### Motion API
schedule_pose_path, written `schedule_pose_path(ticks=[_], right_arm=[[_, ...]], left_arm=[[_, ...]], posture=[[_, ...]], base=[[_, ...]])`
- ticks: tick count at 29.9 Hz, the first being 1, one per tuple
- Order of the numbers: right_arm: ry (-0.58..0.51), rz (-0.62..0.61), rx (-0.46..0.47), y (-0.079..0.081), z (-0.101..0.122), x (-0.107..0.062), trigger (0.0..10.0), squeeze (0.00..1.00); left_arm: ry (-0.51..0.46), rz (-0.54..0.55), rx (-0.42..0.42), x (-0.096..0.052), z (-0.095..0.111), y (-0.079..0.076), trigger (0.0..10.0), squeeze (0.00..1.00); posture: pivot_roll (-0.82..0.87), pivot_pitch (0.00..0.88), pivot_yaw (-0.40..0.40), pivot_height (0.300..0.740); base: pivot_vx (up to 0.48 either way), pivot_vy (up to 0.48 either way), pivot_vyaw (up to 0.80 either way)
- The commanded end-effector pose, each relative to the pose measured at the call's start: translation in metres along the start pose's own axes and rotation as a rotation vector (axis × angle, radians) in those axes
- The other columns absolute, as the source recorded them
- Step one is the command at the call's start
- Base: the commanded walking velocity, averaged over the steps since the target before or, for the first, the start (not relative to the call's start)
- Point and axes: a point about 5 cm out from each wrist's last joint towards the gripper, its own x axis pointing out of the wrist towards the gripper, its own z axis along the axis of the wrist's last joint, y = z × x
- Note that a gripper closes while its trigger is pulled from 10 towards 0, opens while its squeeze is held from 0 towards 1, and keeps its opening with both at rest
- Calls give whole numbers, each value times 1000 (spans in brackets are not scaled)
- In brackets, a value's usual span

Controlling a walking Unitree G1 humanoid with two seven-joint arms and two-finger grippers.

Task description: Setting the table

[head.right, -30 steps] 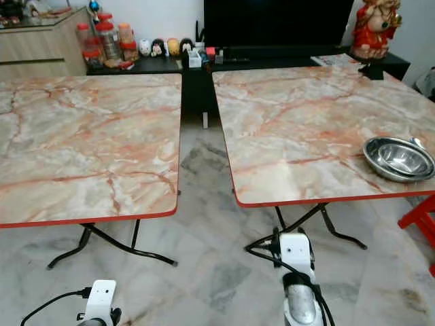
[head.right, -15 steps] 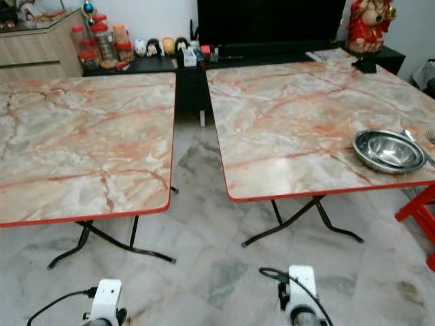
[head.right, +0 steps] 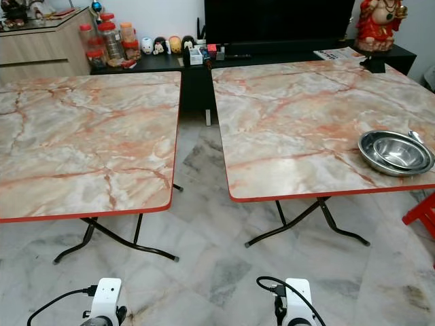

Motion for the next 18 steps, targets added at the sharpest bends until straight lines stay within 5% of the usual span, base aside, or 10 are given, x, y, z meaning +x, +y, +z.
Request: schedule_pose_path(ticks=[1, 18], right_arm=[[2, 13, 4, 4, -1, 0, 10000, 0], [12, 17, 5, 7, -4, -1, 10000, 0]], left_arm=[[2, 2, -5, 0, 1, 0, 10000, 0], [6, 3, 14, 0, 0, 3, 10000, 0]], posture=[[-63, 0, 28, 725], [-59, 0, 35, 725]], base=[[0, 0, 0], [0, 331, 0]])
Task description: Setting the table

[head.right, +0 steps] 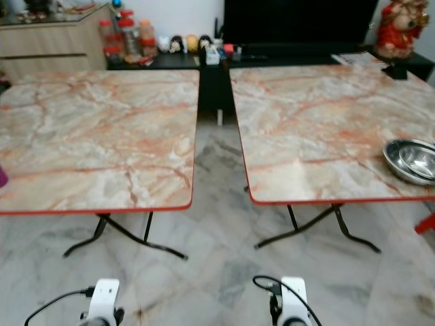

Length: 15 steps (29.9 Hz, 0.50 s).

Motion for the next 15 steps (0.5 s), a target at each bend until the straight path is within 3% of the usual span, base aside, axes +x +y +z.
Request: schedule_pose_path(ticks=[1, 12, 15], right_arm=[[-4, 0, -6, -1, 1, 0, 10000, 0], [-10, 1, 7, 0, 4, 1, 10000, 0], [-11, -1, -4, 0, 4, 1, 10000, 0]], left_arm=[[-3, -12, 8, 1, 3, -3, 10000, 0], [-9, -10, 14, 1, 5, -2, 10000, 0], [-8, -11, 16, 1, 5, -2, 10000, 0]], posture=[[-59, 0, 35, 725], [-56, 0, 36, 725], [-56, 0, 35, 725]], base=[[0, 379, 0], [0, 379, 0], [0, 381, -306]])
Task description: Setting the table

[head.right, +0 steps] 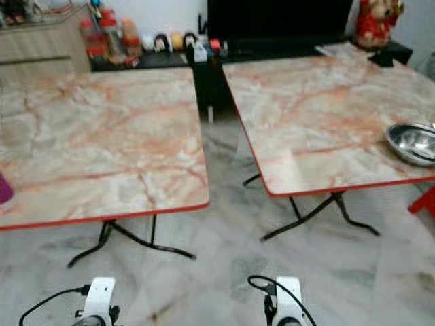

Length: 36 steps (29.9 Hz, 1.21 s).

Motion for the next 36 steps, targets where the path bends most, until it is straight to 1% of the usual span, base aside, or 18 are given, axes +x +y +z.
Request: schedule_pose_path(ticks=[1, 7, 10, 12, 16, 17, 18, 21, 24, 34, 36], right_arm=[[11, -8, -4, -2, -4, -1, 10000, 0], [11, -4, 1, -2, -4, -1, 10000, 0], [8, -4, -8, -1, -3, -1, 10000, 0], [-3, -8, -30, -2, -1, -1, 10000, 0], [-4, -2, -31, -1, -1, -1, 10000, 0], [-6, -15, -5, -2, -1, -1, 10000, 0], [-7, -18, 2, -2, -1, -1, 10000, 0], [-8, -14, -6, -1, -1, -1, 10000, 0], [-10, -14, -3, -1, -1, -1, 10000, 0], [-9, -15, 2, -1, -1, -1, 10000, 0], [-15, -28, 18, -3, -1, -1, 10000, 0]], left_arm=[[4, -8, 7, 0, 0, -3, 10000, 0], [4, -9, 7, 0, 0, -3, 10000, 0], [3, -8, 6, 0, 0, -3, 10000, 0], [2, -7, 5, 0, 0, -2, 10000, 0], [0, -5, 0, 0, 1, -2, 10000, 0], [-9, 2, -6, 0, 2, -2, 10000, 0], [-16, 7, -10, 0, 3, -1, 10000, 0], [-29, 14, -10, 0, 5, 0, 10000, 0], [-66, 29, -23, 1, 13, 2, 10000, 0], [-70, 22, -23, 2, 16, 0, 10000, 0], [-63, 18, -11, 2, 14, -2, 10000, 0]], posture=[[-56, 0, 35, 725], [-53, 0, 33, 725], [-51, 0, 30, 725], [-51, 0, 30, 725], [-47, 0, 28, 725], [-45, 0, 28, 725], [-46, 0, 31, 725], [-46, 0, 30, 725], [-44, 0, 27, 725], [-45, 0, 28, 725], [-49, 0, 29, 725]], base=[[0, 382, 0], [0, 382, 0], [0, 380, 0], [0, 379, 0], [0, 382, 0], [0, 382, 0], [0, 379, 0], [0, 380, 0], [0, 379, 0], [0, 382, 0], [0, 182, 0]])
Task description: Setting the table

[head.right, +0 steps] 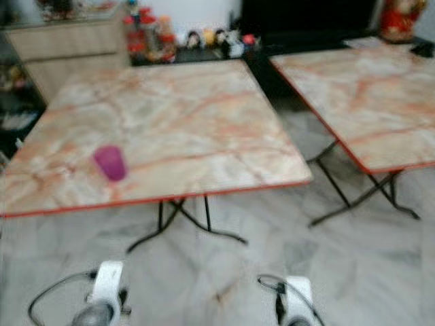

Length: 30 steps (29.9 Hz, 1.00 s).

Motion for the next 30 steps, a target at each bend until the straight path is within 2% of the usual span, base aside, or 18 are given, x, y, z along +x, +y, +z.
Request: schedule_pose_path(ticks=[1, 16, 21, 28, 30], right_arm=[[-2, -39, 13, -12, -2, -1, 10000, 0], [-25, -39, -10, -13, 4, 0, 10000, 0], [-25, -38, 13, -13, 5, 1, 10000, 0], [-26, -36, 18, -12, 6, 1, 10000, 0], [-30, -33, -14, -12, 6, 1, 10000, 0]], left_arm=[[-15, -17, 7, 2, 7, -7, 10000, 0], [-22, -20, -11, 1, 5, -10, 10000, 0], [-22, -17, -7, 1, 6, -10, 10000, 0], [-20, -18, -4, 1, 6, -10, 10000, 0], [-17, -17, -3, 1, 5, -9, 10000, 0]], posture=[[-48, 0, 29, 725], [-50, 0, 23, 725], [-49, 0, 20, 725], [-50, 0, 24, 725], [-49, 0, 24, 725]], base=[[0, 0, 0], [0, 0, 0], [0, 0, 0], [259, 0, 0], [276, 0, 0]])
